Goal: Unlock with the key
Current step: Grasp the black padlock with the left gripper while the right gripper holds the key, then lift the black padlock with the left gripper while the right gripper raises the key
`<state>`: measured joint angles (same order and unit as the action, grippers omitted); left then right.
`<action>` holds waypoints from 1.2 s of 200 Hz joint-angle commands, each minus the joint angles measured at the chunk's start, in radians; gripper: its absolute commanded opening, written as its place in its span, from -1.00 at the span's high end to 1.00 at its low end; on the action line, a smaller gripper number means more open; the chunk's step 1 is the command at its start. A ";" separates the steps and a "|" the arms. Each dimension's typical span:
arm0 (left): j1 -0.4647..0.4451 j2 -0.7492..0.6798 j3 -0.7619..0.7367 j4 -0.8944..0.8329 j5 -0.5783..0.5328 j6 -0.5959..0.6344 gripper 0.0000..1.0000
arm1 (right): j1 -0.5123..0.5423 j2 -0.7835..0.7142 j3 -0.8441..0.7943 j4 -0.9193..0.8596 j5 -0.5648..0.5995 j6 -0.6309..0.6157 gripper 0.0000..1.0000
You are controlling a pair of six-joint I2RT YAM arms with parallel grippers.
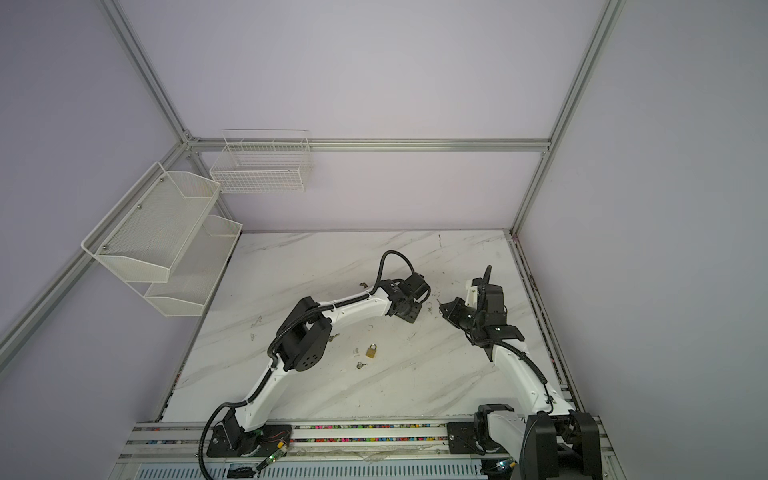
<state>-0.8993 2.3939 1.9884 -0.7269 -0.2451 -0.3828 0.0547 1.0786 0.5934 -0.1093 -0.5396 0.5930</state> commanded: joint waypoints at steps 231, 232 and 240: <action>0.001 -0.052 0.047 -0.074 -0.006 -0.112 0.51 | -0.004 -0.047 0.067 -0.079 0.046 -0.072 1.00; 0.001 -0.053 0.047 -0.074 -0.006 -0.114 0.52 | -0.004 -0.046 0.068 -0.083 0.050 -0.077 1.00; 0.005 -0.071 0.046 -0.073 -0.011 -0.138 0.53 | -0.004 -0.045 0.083 -0.105 0.069 -0.104 1.00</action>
<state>-0.9016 2.4008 2.0075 -0.7444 -0.2401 -0.4381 0.0547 1.0504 0.6254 -0.1535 -0.5201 0.5610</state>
